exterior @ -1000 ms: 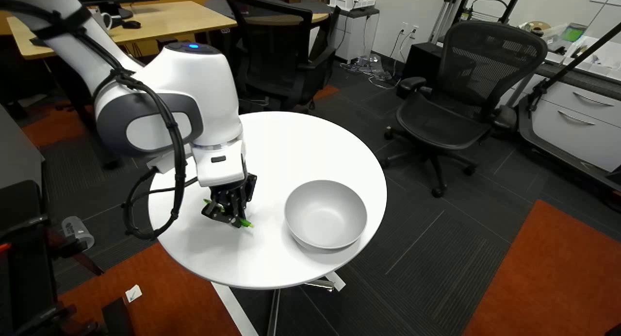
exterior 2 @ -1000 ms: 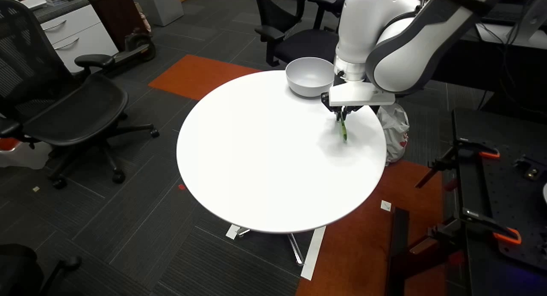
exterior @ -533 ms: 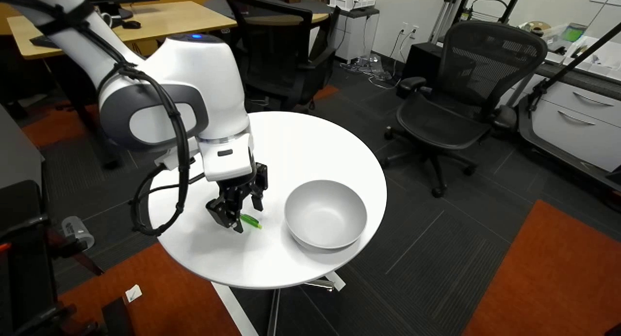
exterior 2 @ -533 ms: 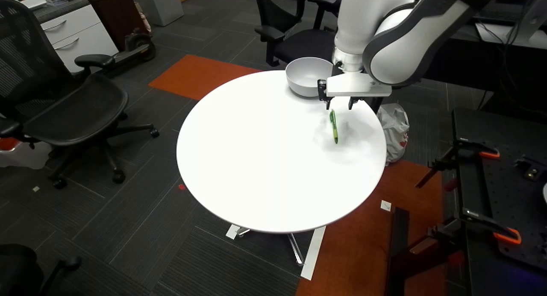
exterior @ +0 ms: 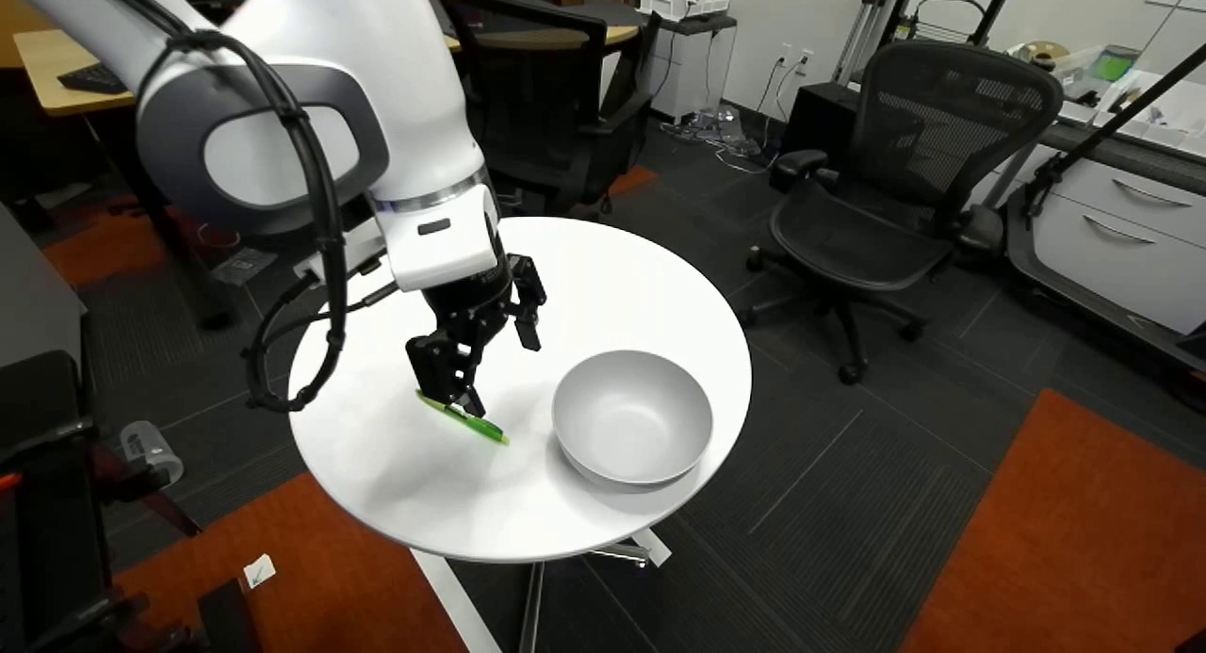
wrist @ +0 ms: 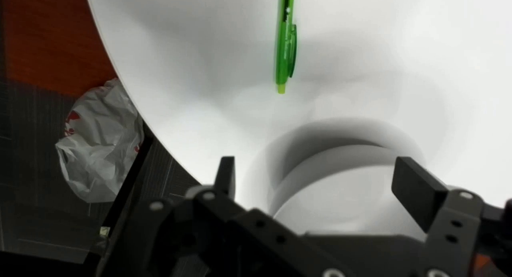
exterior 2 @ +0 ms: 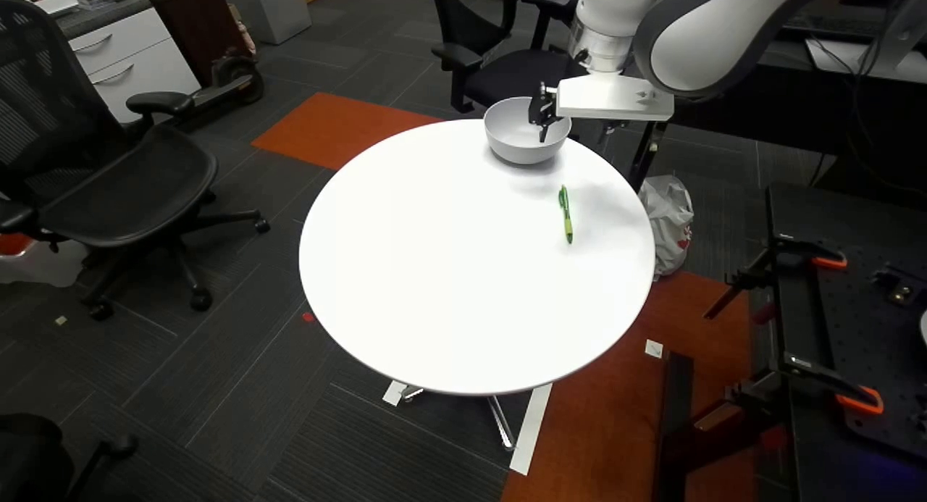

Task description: Remove the marker from the bowl.

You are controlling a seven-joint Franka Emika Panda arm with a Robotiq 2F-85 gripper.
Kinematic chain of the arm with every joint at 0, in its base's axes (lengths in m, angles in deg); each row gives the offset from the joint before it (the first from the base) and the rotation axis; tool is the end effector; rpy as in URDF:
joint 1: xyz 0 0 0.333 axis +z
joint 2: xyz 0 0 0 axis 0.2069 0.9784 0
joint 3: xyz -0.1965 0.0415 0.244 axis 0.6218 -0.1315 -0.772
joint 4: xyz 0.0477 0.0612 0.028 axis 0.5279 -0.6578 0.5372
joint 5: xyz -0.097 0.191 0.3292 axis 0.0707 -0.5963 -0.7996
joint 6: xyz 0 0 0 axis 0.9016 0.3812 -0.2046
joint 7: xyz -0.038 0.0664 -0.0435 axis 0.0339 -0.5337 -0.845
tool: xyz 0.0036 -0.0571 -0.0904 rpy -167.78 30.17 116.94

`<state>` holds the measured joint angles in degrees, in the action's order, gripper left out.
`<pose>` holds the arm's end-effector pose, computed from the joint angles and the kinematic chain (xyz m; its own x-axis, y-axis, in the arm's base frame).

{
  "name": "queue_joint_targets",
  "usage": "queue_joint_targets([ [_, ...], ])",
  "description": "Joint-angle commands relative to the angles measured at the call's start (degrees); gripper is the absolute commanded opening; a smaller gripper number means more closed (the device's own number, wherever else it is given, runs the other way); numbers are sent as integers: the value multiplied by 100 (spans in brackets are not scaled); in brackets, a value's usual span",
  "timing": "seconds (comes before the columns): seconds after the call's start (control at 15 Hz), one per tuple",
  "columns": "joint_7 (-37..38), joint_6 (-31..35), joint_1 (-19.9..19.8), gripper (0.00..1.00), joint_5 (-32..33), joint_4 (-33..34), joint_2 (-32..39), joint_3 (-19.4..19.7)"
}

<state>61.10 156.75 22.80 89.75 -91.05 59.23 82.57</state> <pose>0.5226 -0.1286 0.2208 0.3301 -0.9118 0.2441 -0.9339 -0.3530 -0.0558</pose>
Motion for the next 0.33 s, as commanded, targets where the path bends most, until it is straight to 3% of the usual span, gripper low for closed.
queue_joint_targets([
  [0.0, 207, 28, -9, 100, 256, -266, -414, -26],
  [0.07, 72, -4, -163, 100, 168, -33, -148, -146],
  [0.27, 73, -4, -174, 100, 212, -80, -220, -162],
])
